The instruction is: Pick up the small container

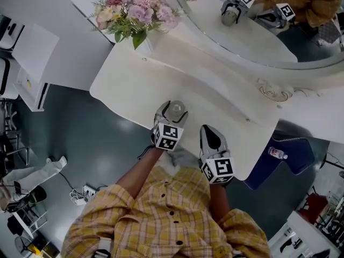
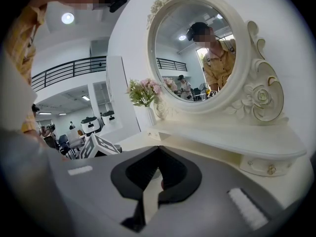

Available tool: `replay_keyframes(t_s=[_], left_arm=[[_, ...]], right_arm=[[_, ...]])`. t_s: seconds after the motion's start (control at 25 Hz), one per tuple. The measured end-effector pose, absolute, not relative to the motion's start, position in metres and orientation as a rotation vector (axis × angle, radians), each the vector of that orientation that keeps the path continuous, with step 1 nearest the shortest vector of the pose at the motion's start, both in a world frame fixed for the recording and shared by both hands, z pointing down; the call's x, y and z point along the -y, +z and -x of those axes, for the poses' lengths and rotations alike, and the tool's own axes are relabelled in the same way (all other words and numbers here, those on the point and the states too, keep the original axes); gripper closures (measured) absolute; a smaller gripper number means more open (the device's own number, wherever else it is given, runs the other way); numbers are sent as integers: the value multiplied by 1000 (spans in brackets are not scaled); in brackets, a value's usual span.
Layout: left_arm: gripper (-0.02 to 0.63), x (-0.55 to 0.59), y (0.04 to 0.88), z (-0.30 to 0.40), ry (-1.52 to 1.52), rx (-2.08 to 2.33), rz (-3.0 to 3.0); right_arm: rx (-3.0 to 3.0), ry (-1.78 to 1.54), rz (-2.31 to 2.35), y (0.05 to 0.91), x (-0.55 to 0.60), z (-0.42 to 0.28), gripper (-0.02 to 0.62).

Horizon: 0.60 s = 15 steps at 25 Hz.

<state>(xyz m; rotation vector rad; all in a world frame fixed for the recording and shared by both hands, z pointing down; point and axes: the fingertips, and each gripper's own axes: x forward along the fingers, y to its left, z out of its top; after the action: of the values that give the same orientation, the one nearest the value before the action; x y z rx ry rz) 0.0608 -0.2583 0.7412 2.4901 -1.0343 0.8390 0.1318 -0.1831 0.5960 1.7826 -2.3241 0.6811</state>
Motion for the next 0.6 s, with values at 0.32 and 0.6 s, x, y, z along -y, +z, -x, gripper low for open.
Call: replay_keyframes(t_s=[0.32, 0.6], left_arm=[[264, 267, 752, -68, 846, 1024, -2485], [264, 270, 757, -71, 843, 1030, -2490]], right_arm=[[2320, 686, -1780, 598, 186, -132, 592], [2314, 723, -1783, 601, 189, -135, 592]])
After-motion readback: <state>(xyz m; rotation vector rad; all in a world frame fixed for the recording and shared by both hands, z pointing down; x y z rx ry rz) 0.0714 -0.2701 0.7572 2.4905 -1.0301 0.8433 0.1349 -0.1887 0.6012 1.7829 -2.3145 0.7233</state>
